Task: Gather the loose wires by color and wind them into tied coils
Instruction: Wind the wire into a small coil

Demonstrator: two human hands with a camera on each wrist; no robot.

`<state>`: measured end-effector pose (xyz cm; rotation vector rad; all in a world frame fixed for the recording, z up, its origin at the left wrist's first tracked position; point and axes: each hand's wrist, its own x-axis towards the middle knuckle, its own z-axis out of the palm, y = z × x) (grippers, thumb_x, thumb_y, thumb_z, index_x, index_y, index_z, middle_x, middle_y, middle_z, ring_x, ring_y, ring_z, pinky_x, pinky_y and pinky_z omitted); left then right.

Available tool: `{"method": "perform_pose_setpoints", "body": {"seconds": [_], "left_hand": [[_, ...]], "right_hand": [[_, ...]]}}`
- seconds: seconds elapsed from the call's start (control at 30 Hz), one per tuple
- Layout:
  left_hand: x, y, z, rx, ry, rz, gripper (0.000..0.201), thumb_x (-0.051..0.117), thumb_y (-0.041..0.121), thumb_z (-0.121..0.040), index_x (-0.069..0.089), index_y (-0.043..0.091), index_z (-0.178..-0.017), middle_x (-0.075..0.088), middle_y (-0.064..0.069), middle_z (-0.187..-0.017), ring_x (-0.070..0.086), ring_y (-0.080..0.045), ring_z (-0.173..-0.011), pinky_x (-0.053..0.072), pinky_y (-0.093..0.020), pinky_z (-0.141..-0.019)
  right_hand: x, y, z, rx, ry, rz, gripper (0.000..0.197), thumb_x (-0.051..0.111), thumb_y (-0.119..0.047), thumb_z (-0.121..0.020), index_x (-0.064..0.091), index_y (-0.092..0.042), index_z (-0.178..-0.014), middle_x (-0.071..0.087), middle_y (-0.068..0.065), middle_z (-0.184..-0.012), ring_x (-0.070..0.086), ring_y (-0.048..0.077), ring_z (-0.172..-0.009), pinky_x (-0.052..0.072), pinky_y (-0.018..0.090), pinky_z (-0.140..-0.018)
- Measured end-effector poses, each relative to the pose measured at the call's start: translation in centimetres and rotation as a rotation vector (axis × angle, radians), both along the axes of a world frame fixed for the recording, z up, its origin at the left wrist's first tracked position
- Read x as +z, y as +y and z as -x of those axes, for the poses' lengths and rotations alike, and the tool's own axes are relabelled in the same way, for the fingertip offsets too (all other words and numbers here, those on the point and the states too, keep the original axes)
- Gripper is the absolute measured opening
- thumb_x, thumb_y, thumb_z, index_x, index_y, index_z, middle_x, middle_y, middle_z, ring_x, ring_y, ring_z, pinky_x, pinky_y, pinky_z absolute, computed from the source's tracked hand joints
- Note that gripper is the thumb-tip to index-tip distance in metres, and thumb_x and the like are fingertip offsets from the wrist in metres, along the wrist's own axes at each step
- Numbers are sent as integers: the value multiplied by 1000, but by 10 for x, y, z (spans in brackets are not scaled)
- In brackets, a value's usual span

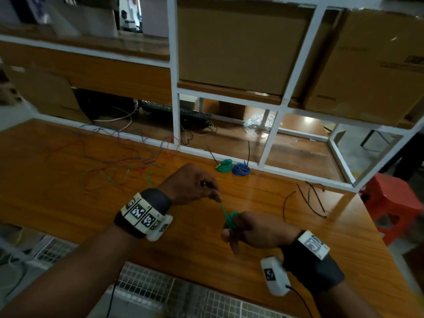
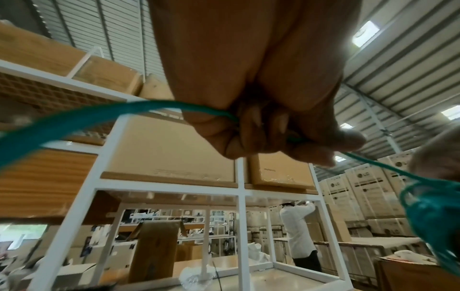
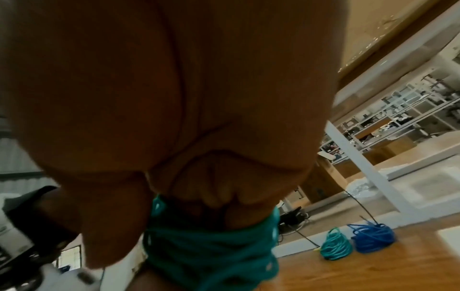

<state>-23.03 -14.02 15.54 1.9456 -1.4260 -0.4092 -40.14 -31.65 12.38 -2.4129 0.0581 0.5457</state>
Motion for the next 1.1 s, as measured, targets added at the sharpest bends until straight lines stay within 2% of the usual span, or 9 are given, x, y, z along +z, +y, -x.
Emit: {"method": "perform_pose_setpoints", "body": {"seconds": [0.23,0.33,0.43,0.5,0.57,0.7,0.8,0.9,1.1], "left_hand": [[2,-13,-4,-101,353,199,8,72,8,-87,77,13,-85,75,-16,-90,70,-32,-84,59,-31,-75],[-13,-19,6,-121,618,278,26,62,14,-93,78,32,-83,75,-4,-88,69,-26,-79,55,-28,-71],[-35,-26,17,-71,737,370,30,54,15,-97,77,34,-90,69,2,-74,57,-12,-56,42,-24,-49],[-55,-28,20,3,728,379,24,60,16,-93,79,30,-89,64,0,-66,50,-8,-48,35,-22,-46],[-77,-27,28,46,744,322,14,71,18,-91,81,27,-86,63,-3,-65,49,-7,-46,35,-21,-45],[-111,-16,28,138,528,165,16,68,29,-92,75,14,-96,58,10,-58,50,0,-49,40,-23,-54],[-109,11,0,365,167,217,2,74,31,-90,73,32,-92,65,20,-71,63,10,-74,44,-7,-63],[-94,34,-18,419,41,297,13,75,38,-86,67,47,-81,68,27,-78,66,6,-83,48,-6,-67],[-51,6,-23,290,-2,317,38,54,62,-81,72,30,-92,72,12,-90,65,-1,-81,55,-20,-70]], "right_hand": [[20,12,2,153,-96,-987,34,40,-18,-108,55,3,-129,69,17,-108,59,35,-125,25,66,-121],[34,19,-8,117,-262,-1207,34,40,-16,-105,53,4,-130,69,19,-115,63,29,-122,46,47,-113],[47,24,-25,-236,-435,-1496,37,39,-22,-107,55,-1,-134,68,16,-131,64,24,-124,58,29,-88],[40,16,-40,-472,-658,-1233,35,43,-31,-109,64,-11,-129,65,10,-139,57,23,-134,52,38,-101],[32,9,-52,-630,-792,-551,31,48,-32,-108,70,-16,-122,67,5,-134,60,16,-125,50,43,-107],[5,-7,-58,-385,-563,368,18,49,-15,-107,60,-10,-120,66,8,-114,65,26,-103,43,26,-78],[-15,-25,-38,-292,-354,465,10,48,-22,-107,58,-20,-109,60,-2,-101,63,21,-95,44,26,-75],[-26,-22,-21,-222,-241,315,37,39,-54,-107,57,-26,-91,68,-3,-92,66,17,-80,57,37,-73],[-21,13,-10,-62,-16,-21,38,57,-55,-99,72,-25,-82,78,1,-97,70,24,-96,55,46,-92]]}}
